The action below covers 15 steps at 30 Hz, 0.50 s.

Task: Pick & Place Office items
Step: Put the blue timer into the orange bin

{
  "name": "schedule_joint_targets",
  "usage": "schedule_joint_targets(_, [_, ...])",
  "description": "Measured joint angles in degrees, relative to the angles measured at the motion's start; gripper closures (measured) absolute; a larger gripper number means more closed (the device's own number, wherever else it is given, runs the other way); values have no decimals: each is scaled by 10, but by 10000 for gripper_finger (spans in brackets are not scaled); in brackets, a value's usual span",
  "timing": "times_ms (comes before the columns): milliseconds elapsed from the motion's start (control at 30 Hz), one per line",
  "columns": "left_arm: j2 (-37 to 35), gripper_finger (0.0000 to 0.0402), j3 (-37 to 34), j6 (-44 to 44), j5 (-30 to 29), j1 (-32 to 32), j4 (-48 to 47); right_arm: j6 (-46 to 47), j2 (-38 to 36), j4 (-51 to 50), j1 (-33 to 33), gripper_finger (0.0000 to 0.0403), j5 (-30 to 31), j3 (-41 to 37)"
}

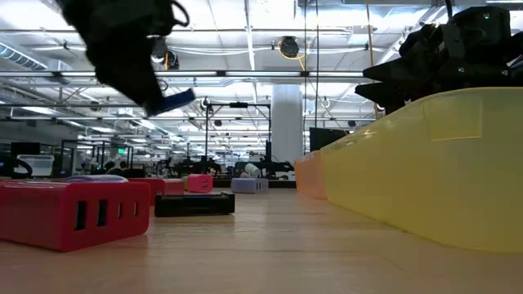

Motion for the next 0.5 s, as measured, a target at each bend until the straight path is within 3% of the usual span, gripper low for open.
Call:
schedule_joint_targets(167, [0, 238, 7, 36, 30, 43, 104, -2, 0, 0, 0, 202, 24, 0])
schedule_joint_targets(500, [9, 237, 7, 133, 217, 123, 345, -25, 0, 5, 34, 202, 23, 6])
